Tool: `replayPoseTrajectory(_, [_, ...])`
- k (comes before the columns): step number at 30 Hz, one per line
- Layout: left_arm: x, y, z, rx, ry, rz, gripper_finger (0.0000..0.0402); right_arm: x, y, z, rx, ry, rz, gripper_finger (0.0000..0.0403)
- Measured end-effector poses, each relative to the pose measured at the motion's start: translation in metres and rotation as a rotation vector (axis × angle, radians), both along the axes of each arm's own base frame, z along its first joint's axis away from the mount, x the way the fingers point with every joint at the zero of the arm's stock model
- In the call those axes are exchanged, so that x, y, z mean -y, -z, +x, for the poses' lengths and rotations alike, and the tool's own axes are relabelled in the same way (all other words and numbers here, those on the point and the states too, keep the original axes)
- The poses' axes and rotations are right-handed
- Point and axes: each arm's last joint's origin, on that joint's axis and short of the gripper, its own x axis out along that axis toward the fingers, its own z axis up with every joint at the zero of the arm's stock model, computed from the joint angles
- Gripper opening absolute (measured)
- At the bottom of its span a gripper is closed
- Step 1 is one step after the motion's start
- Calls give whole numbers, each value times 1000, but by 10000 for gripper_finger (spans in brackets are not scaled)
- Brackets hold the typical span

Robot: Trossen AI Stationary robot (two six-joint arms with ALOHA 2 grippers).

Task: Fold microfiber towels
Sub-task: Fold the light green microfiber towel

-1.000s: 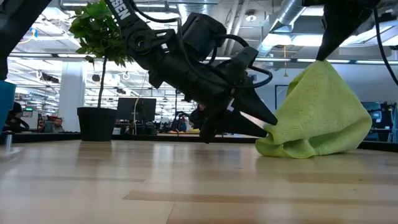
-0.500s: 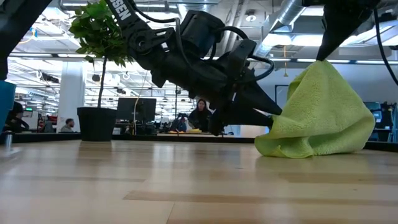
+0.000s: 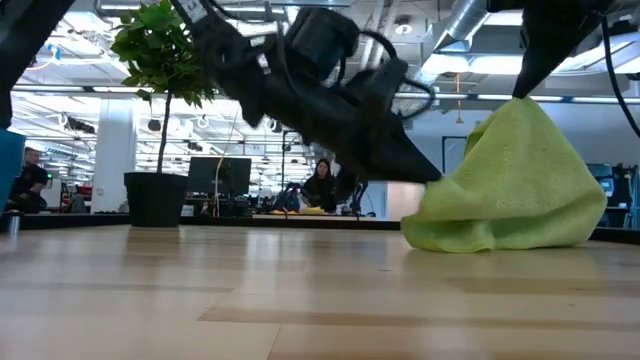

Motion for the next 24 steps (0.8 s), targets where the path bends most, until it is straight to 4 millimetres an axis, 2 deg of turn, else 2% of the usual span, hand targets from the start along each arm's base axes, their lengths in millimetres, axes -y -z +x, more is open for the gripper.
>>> replayPoseTrajectory(8, [-11,-59,-28,-81,-89,173,0,6,0,2,12,31,-40,8])
replayPoseTrajectory(17, [-37,-121,-72,-143,-270,369,0,38,-2,16,57,67,-217,7])
replayPoseTrajectory(20, [-51,-135,-83,-142,-332,403,0,52,-7,27,117,49,-282,7])
replayPoseTrajectory(24, [-69,-140,-92,-172,-368,432,0,69,-14,40,184,10,-350,6])
